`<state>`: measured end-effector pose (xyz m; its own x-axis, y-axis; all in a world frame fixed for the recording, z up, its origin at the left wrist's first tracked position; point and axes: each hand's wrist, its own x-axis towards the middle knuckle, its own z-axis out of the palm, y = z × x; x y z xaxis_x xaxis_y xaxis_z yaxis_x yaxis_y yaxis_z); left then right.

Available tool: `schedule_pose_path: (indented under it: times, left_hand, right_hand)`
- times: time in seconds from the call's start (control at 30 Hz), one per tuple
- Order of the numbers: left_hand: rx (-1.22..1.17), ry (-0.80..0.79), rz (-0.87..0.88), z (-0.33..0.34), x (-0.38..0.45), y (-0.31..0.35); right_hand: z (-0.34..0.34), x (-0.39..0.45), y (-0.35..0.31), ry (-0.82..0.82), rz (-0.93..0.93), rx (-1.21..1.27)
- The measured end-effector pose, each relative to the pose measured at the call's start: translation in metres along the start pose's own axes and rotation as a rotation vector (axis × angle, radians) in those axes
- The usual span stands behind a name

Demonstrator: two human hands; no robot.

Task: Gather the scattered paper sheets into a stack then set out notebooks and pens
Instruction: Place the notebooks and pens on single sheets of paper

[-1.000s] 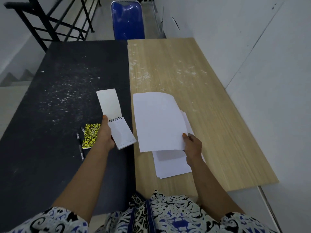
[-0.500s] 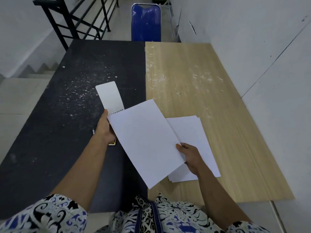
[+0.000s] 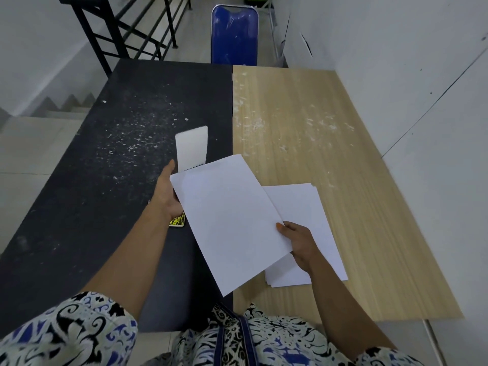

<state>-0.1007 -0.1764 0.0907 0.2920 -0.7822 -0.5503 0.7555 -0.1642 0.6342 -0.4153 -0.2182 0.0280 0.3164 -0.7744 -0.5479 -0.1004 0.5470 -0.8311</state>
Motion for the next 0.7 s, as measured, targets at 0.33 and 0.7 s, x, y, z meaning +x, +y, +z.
schedule_pose_path:
  times: [0.33,0.7]
  left_hand:
    - [0.151,0.021,0.037,0.002,0.0016,-0.0023]
    - [0.375,0.094,0.06,0.0066,-0.0007,-0.0065]
  right_hand:
    - [-0.0003,-0.0064,-0.0033,0.014,-0.014,0.011]
    - [-0.0042,-0.0108,-0.0008,0.028,-0.006,-0.033]
